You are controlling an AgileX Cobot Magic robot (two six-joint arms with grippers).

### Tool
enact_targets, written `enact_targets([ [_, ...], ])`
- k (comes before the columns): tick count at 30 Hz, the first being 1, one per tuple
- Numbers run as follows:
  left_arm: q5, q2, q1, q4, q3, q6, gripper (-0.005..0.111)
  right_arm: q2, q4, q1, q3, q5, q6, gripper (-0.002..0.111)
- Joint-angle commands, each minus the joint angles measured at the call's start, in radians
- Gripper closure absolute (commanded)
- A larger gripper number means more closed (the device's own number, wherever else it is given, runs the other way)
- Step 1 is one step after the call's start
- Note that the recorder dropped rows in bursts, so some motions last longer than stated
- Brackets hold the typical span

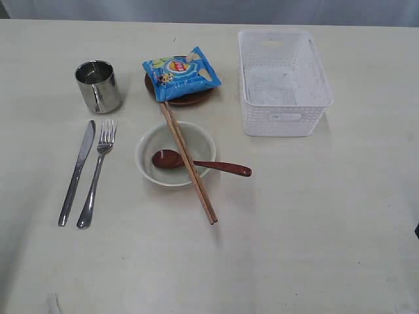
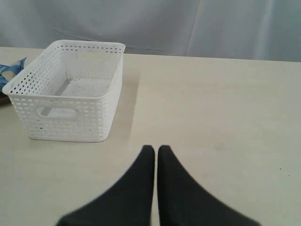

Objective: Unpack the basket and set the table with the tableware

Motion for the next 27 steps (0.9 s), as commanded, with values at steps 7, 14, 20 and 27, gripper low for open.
enact_targets([
  [7,-0.055,-0.003,-0.05,0.015,0.163,0.0,0.107,-0.006,-0.009,-0.001,0.003,-0.004,-0.002,0.105],
  [14,-0.025,-0.003,-0.05,0.012,0.163,0.0,0.107,-0.006,-0.009,-0.001,0.003,-0.004,-0.002,0.105],
  [20,-0.025,-0.003,-0.05,0.012,0.163,0.0,0.107,-0.006,-0.009,-0.001,0.003,-0.004,-0.002,0.105],
  [27,-0.025,-0.003,-0.05,0.012,0.163,0.0,0.107,-0.006,-0.009,-0.001,0.003,-0.004,-0.002,0.105],
])
